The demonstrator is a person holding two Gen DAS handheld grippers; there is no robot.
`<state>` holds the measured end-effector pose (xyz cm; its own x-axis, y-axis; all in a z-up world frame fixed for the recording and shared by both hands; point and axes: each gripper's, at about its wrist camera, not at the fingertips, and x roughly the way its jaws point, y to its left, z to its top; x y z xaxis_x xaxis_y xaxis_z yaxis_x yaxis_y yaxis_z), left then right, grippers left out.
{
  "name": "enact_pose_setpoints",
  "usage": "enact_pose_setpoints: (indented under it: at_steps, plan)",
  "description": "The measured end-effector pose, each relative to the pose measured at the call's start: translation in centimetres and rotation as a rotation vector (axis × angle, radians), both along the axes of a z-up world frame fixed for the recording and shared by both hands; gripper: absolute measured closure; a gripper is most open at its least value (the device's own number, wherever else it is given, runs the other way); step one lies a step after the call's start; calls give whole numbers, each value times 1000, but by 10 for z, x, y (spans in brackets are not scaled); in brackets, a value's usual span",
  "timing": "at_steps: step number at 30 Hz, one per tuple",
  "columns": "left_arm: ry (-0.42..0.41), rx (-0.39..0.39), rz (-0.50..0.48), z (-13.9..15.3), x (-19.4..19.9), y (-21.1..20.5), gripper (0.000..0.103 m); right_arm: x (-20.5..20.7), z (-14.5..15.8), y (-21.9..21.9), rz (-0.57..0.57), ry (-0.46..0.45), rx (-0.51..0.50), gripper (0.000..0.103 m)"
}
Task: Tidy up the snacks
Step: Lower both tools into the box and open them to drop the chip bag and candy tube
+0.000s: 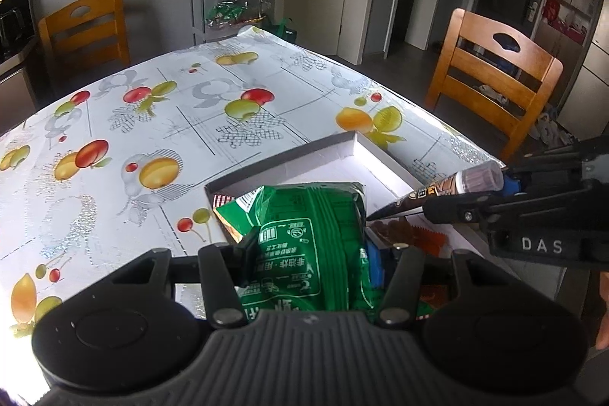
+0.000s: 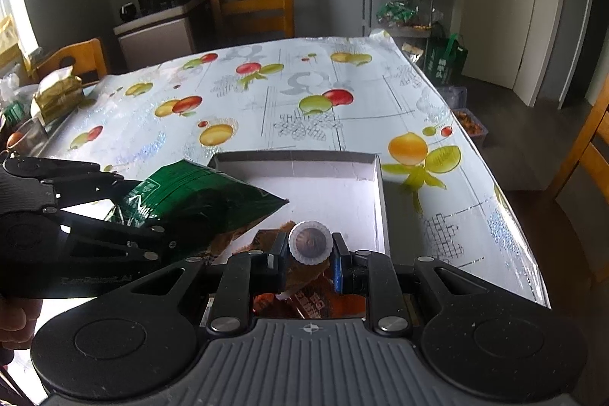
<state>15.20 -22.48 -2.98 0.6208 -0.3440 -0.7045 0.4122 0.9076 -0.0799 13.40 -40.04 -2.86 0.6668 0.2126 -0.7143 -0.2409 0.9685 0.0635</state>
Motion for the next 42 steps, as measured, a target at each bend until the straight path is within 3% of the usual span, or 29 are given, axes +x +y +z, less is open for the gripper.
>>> enact_pose_setpoints:
  at_steps: [17, 30, 42]
  plan:
    - [30, 13, -7, -11, 3, -5, 51, -1, -10, -1, 0, 31, -3, 80]
    - [60, 28, -10, -20, 12, -10, 47, -1, -28, 2, 11, 112, -29, 78]
    - [74, 31, 1, -16, 17, -13, 23, -3, -17, -7, -11, 84, -32, 56]
